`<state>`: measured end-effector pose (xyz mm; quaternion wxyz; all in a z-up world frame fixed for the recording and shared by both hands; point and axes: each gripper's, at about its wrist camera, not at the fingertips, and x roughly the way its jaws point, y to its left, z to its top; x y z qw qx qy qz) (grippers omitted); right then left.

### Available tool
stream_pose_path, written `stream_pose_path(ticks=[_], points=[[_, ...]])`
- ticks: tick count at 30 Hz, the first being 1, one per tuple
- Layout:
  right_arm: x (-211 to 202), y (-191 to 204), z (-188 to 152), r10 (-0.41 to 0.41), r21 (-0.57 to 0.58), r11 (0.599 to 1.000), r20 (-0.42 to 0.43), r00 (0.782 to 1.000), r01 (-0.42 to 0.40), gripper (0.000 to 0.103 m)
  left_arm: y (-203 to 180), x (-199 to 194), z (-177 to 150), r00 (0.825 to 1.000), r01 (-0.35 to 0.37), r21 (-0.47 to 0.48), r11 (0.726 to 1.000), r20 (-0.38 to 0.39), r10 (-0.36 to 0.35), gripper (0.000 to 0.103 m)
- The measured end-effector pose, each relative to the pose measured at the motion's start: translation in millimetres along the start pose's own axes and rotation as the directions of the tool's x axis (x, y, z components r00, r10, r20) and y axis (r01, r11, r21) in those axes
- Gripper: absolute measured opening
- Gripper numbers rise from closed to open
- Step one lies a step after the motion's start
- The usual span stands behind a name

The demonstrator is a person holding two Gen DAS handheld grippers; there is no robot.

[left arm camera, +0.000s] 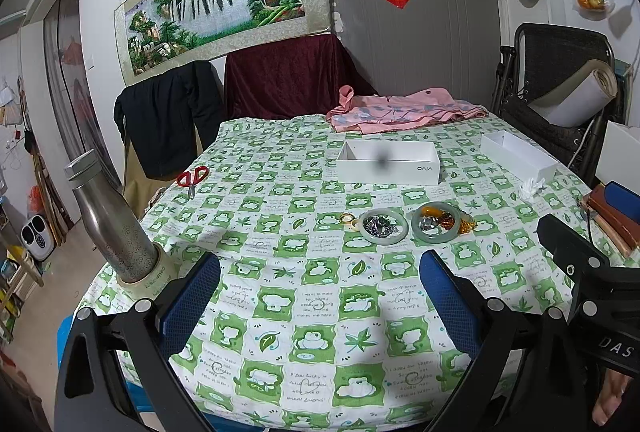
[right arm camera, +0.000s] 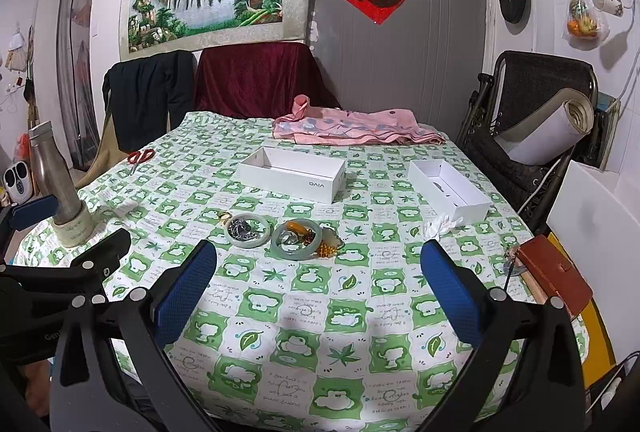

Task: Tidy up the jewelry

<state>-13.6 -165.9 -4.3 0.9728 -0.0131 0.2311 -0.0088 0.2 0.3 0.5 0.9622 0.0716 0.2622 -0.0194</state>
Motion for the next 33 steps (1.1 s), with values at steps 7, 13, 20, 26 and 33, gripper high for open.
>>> stream_pose_path(ticks=[7, 13, 20, 26, 33], points=[[-3, -1, 0, -0.002, -0.001, 1.0, -0.001, 1.0, 0.002, 0.097, -1, 0, 0, 1.0, 0.0, 0.001, 1.0, 0.0, 0.0, 0.098], [-5, -1, 0, -0.003, -0.003, 1.0, 0.0, 1.0, 0.003, 0.097, -6, -1, 1, 1.0, 0.0, 0.0, 1.0, 0.0, 0.0, 0.098], [-5, -1, -1, -0.003, -0.004, 1.0, -0.001, 1.0, 0.003, 0.097, -11, -3, 2, 1.0, -0.001, 0.001, 1.0, 0.0, 0.001, 0.098], [4, 3, -6, -0.008, -0.015, 1.0, -0.001, 1.0, 0.008, 0.097, -15, -5, 2, 1.0, 0.001, 0.001, 1.0, -0.002, -0.001, 0.098], [4, -6, -8, 0.004, 0.009, 1.0, -0.023, 1.0, -0.004, 0.097, -14, 5, 0, 1.0, 0.01, 0.001, 1.0, -0.025, -0.01, 0.098]])
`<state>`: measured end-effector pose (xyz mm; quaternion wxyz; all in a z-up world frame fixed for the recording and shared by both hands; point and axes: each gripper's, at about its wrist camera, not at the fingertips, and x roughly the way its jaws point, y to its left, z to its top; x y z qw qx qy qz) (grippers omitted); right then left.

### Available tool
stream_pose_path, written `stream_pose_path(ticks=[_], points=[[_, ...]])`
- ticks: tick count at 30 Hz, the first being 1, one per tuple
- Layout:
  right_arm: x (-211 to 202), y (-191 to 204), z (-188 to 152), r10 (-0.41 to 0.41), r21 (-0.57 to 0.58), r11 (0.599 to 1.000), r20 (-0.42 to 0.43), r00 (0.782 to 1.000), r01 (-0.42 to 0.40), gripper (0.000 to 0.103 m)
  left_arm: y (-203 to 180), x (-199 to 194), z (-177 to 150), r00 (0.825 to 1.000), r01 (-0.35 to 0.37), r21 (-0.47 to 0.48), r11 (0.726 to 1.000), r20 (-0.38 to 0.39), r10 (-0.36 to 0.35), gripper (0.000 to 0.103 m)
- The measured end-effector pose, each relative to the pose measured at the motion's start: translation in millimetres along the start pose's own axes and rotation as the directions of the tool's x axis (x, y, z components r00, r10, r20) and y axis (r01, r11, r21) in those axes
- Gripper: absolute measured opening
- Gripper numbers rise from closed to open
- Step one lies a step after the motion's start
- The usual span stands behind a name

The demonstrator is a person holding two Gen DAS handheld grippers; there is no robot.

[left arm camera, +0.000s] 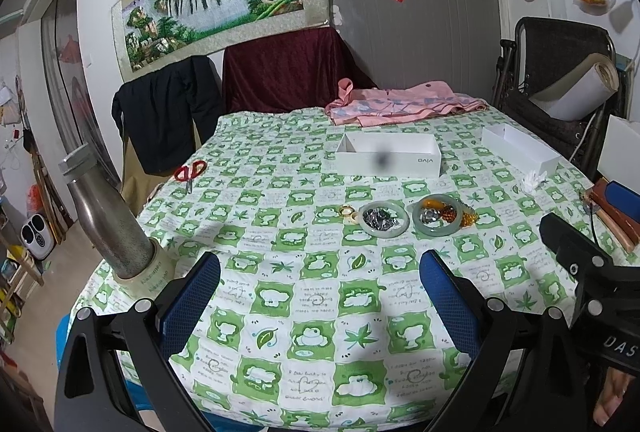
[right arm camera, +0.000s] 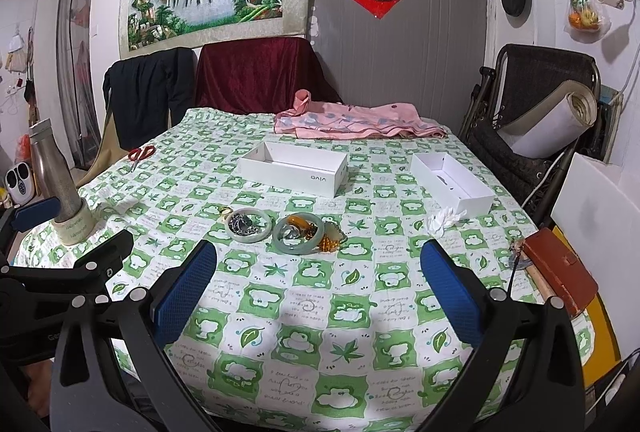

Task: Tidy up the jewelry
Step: 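Grasp the jade bangle holding the silver chain with left tool while right tool grasps the other jade bangle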

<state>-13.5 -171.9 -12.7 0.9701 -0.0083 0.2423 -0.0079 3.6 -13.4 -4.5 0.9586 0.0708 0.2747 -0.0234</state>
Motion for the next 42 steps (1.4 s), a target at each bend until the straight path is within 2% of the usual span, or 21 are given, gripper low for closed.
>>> stream_pose_path(ticks=[4, 6, 8, 10, 12, 14, 15, 17, 18, 23, 24, 26, 30, 33, 37, 42], points=[[21, -12, -7, 0.008, 0.074, 0.997, 0.012, 1.0, -0.009, 0.097, 13, 19, -6, 0.999, -0.008, -0.023, 1.0, -0.039, 0.007, 0.098], [36, -23, -13, 0.024, 0.099, 0.995, -0.025, 0.999, -0.021, 0.097, 16, 37, -9, 0.998, -0.014, -0.034, 0.999, -0.058, 0.012, 0.098], [57, -34, -19, 0.059, 0.136, 0.99, -0.076, 0.995, -0.048, 0.097, 23, 60, -14, 0.994, -0.009, -0.049, 0.999, -0.113, 0.004, 0.098], [74, -44, -24, 0.06, 0.125, 0.991, -0.106, 0.993, -0.047, 0.097, 27, 78, -16, 0.99, -0.012, -0.048, 0.999, -0.142, 0.005, 0.098], [91, -52, -26, 0.064, 0.131, 0.99, -0.137, 0.988, -0.046, 0.097, 29, 101, -22, 0.975, -0.016, -0.029, 0.999, -0.221, 0.01, 0.098], [107, -58, -31, 0.063, 0.133, 0.99, -0.2, 0.978, -0.037, 0.097, 26, 119, -24, 0.967, -0.003, -0.025, 1.0, -0.255, -0.003, 0.098], [114, -59, -34, 0.065, 0.133, 0.99, -0.236, 0.97, -0.034, 0.097, 23, 129, -25, 0.955, -0.008, 0.009, 1.0, -0.296, 0.011, 0.098], [130, -61, -35, 0.071, 0.133, 0.99, -0.263, 0.962, -0.037, 0.097, 16, 146, -23, 0.952, 0.028, -0.004, 1.0, -0.306, -0.028, 0.098], [134, -61, -36, 0.067, 0.124, 0.992, -0.29, 0.955, -0.032, 0.097, 9, 154, -20, 0.948, 0.038, 0.021, 0.999, -0.317, -0.03, 0.098], [156, -62, -33, 0.037, 0.082, 0.997, -0.321, 0.946, -0.011, 0.097, -29, 190, -3, 0.932, 0.1, 0.157, 0.983, -0.36, -0.037, 0.098], [159, -63, -32, 0.041, 0.085, 0.996, -0.324, 0.945, -0.014, 0.097, -37, 198, 1, 0.927, 0.127, 0.152, 0.98, -0.369, -0.063, 0.098], [166, -67, -31, 0.086, 0.132, 0.99, -0.32, 0.943, -0.046, 0.097, -46, 211, 9, 0.919, 0.18, 0.132, 0.975, -0.377, -0.118, 0.098], [174, -75, -32, 0.147, 0.207, 0.975, -0.325, 0.934, -0.081, 0.097, -50, 239, 25, 0.896, 0.23, 0.128, 0.965, -0.414, -0.159, 0.098], [176, -80, -34, 0.181, 0.259, 0.961, -0.32, 0.93, -0.098, 0.097, -50, 252, 30, 0.899, 0.243, 0.139, 0.96, -0.404, -0.169, 0.099], [177, -82, -34, 0.206, 0.292, 0.95, -0.313, 0.927, -0.113, 0.097, -30, 259, 30, 0.898, 0.223, 0.083, 0.971, -0.404, -0.172, 0.099], [180, -68, -26, 0.178, 0.195, 0.974, -0.321, 0.93, -0.119, 0.097, 15, 261, 24, 0.891, 0.186, -0.026, 0.982, -0.417, -0.18, 0.098]])
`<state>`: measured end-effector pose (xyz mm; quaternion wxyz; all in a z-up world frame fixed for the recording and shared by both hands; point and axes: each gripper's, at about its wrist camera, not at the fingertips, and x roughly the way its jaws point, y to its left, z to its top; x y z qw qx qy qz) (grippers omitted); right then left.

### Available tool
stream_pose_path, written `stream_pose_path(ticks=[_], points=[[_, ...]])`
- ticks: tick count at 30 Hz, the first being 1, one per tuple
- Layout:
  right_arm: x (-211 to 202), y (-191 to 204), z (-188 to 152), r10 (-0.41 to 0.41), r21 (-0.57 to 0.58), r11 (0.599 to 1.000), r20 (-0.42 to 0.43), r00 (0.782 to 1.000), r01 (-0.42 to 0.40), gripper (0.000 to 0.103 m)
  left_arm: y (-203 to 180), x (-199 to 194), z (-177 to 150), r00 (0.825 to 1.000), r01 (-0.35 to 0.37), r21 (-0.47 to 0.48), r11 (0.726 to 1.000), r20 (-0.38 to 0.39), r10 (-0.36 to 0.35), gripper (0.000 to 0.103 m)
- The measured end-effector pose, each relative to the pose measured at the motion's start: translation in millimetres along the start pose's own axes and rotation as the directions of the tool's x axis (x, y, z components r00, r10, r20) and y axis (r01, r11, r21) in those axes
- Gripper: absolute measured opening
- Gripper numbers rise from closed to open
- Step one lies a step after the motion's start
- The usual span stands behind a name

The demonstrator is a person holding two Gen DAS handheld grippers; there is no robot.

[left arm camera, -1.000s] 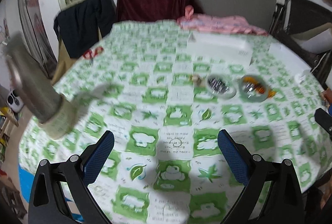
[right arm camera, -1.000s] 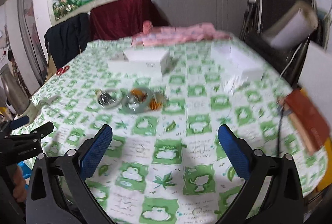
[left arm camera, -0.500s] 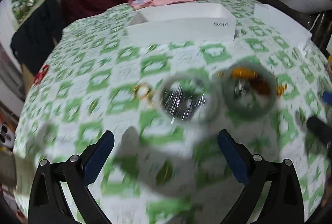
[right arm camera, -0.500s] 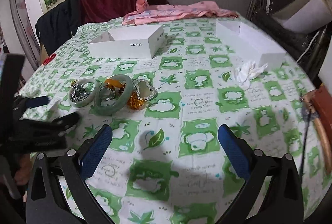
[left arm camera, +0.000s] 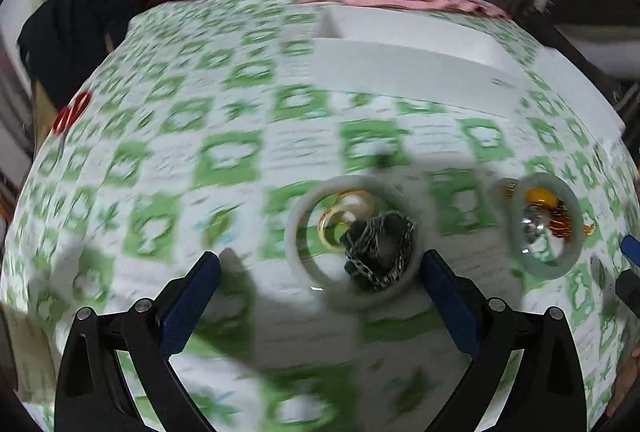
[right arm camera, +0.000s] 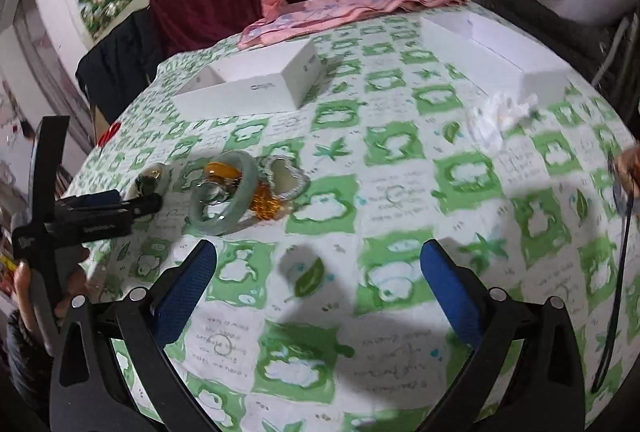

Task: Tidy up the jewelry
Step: 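Grasp the jade bangle holding the silver chain with left tool while right tool grasps the other jade bangle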

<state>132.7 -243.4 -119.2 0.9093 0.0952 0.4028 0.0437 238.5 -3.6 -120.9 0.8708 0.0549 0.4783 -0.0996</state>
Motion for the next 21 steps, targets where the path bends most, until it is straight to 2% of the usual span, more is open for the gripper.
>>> stream_pose_path(ticks=[3, 7, 10, 14, 15, 17, 18, 21], points=[[7, 29, 8, -0.023, -0.127, 0.992, 0.015, 1.0, 0.025, 0.097, 2, -3, -2, 1.0, -0.006, 0.004, 1.0, 0.008, 0.006, 0.099], [26, 65, 18, -0.067, -0.317, 0.946, 0.013, 0.998, 0.068, 0.097, -5, -3, 0, 0.998, -0.046, 0.034, 0.998, 0.037, 0.045, 0.099], [41, 72, 25, -0.05, -0.352, 0.935, -0.016, 0.999, 0.041, 0.097, -3, -2, 1, 0.998, -0.041, 0.02, 0.999, 0.045, 0.04, 0.098], [57, 79, 28, -0.052, -0.382, 0.923, -0.025, 0.998, 0.038, 0.097, -1, -4, 3, 0.997, -0.021, 0.015, 1.0, 0.069, 0.02, 0.083], [59, 81, 29, -0.045, -0.392, 0.919, -0.03, 0.999, 0.03, 0.095, -2, -4, 4, 0.997, -0.017, 0.022, 1.0, 0.073, 0.016, 0.077], [61, 88, 28, -0.036, -0.425, 0.905, -0.026, 0.999, 0.022, 0.084, -6, -6, 3, 0.997, -0.014, 0.044, 0.999, 0.082, 0.01, 0.068], [66, 90, 27, -0.046, -0.446, 0.895, -0.038, 0.998, 0.024, 0.069, -9, -6, 3, 0.996, -0.023, 0.056, 0.998, 0.088, 0.018, 0.068], [66, 91, 27, -0.03, -0.437, 0.9, -0.039, 0.999, 0.01, 0.069, -12, -6, 1, 0.996, -0.024, 0.07, 0.997, 0.091, 0.017, 0.068]])
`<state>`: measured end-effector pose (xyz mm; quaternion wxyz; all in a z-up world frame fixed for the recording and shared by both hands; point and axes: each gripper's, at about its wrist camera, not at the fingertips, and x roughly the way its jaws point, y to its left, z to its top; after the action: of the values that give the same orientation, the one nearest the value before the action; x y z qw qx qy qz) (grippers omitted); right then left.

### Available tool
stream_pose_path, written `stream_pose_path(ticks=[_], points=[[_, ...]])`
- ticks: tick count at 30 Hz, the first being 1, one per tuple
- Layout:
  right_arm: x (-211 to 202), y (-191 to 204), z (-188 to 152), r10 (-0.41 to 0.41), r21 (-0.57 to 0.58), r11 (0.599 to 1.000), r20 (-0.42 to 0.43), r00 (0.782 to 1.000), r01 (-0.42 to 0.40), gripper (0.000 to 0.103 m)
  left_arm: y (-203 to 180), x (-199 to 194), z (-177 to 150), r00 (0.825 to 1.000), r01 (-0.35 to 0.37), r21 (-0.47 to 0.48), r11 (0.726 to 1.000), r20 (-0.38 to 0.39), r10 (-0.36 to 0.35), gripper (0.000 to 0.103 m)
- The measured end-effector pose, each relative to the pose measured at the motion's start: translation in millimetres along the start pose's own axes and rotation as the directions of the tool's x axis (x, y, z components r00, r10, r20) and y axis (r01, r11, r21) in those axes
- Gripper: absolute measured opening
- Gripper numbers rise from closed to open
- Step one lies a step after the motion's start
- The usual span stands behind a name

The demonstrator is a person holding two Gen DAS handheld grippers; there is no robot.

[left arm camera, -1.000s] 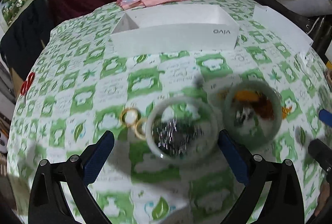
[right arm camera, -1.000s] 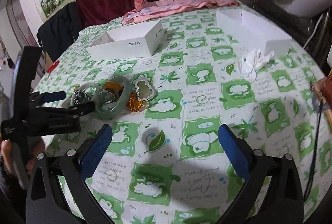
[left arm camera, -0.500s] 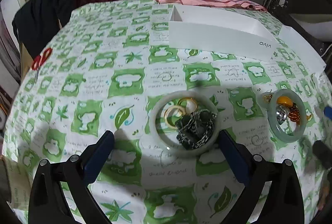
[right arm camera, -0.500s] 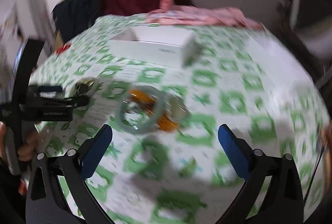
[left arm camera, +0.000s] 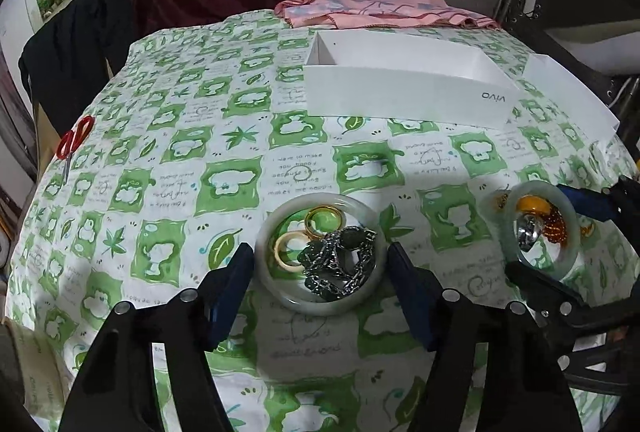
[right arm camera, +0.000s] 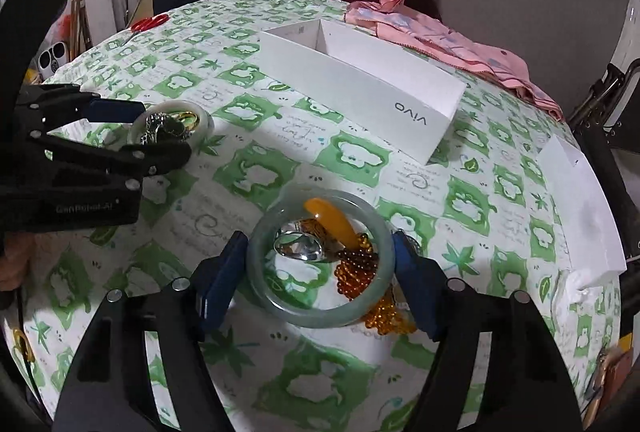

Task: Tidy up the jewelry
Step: 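Grasp the jade bangle holding the silver chain with left tool while right tool grasps the other jade bangle, then lift both jade bangles off the cloth, leaving their contents behind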

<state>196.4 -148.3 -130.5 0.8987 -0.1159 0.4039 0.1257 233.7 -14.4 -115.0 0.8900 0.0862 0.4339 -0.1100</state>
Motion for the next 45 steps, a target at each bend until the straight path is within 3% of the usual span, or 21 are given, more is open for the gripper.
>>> stream_pose_path(ticks=[8, 14, 18, 23, 26, 31, 32, 35, 36, 39, 45], points=[[-12, -15, -3, 0.045, 0.074, 0.996, 0.056, 0.997, -0.049, 0.069, 2, 2, -1, 1.0, 0.014, -0.002, 1.0, -0.006, -0.014, 0.068], [-20, -24, -4, 0.049, 0.111, 0.992, 0.089, 0.995, -0.058, 0.069, 5, -6, 1, 0.998, 0.051, -0.019, 0.998, 0.031, -0.051, 0.068], [-26, -36, -1, 0.056, 0.158, 0.985, 0.106, 0.993, -0.073, 0.069, 15, -13, 11, 0.995, 0.087, -0.064, 0.994, 0.046, -0.084, 0.068], [-34, -53, 14, 0.078, 0.211, 0.972, 0.141, 0.987, -0.107, 0.069, 21, -24, 36, 0.993, 0.081, -0.075, 0.994, 0.087, -0.074, 0.067], [-36, -65, 33, 0.072, 0.229, 0.967, 0.166, 0.983, -0.11, 0.069, 21, -29, 65, 0.99, 0.09, -0.072, 0.993, 0.111, -0.082, 0.033], [-28, -80, 59, 0.062, 0.245, 0.964, 0.176, 0.982, -0.104, 0.069, 15, -26, 101, 0.985, 0.126, -0.06, 0.99, 0.127, -0.118, 0.033], [-26, -81, 61, 0.058, 0.249, 0.963, 0.176, 0.983, -0.102, 0.069, 13, -25, 102, 0.985, 0.126, -0.052, 0.991, 0.122, -0.119, 0.038], [-22, -84, 58, 0.066, 0.259, 0.959, 0.181, 0.981, -0.113, 0.069, 5, -21, 91, 0.988, 0.082, -0.011, 0.997, 0.129, -0.08, 0.083], [-19, -85, 57, 0.07, 0.265, 0.957, 0.18, 0.981, -0.117, 0.069, 1, -18, 86, 0.989, 0.037, 0.005, 0.999, 0.142, -0.037, 0.087], [-10, -87, 55, 0.09, 0.281, 0.95, 0.166, 0.982, -0.134, 0.069, -9, 4, 85, 0.997, -0.008, 0.048, 0.999, 0.073, 0.005, 0.087], [-6, -88, 50, 0.083, 0.291, 0.948, 0.168, 0.982, -0.129, 0.069, 5, 45, 78, 1.0, -0.015, -0.004, 1.0, -0.027, 0.015, 0.087]])
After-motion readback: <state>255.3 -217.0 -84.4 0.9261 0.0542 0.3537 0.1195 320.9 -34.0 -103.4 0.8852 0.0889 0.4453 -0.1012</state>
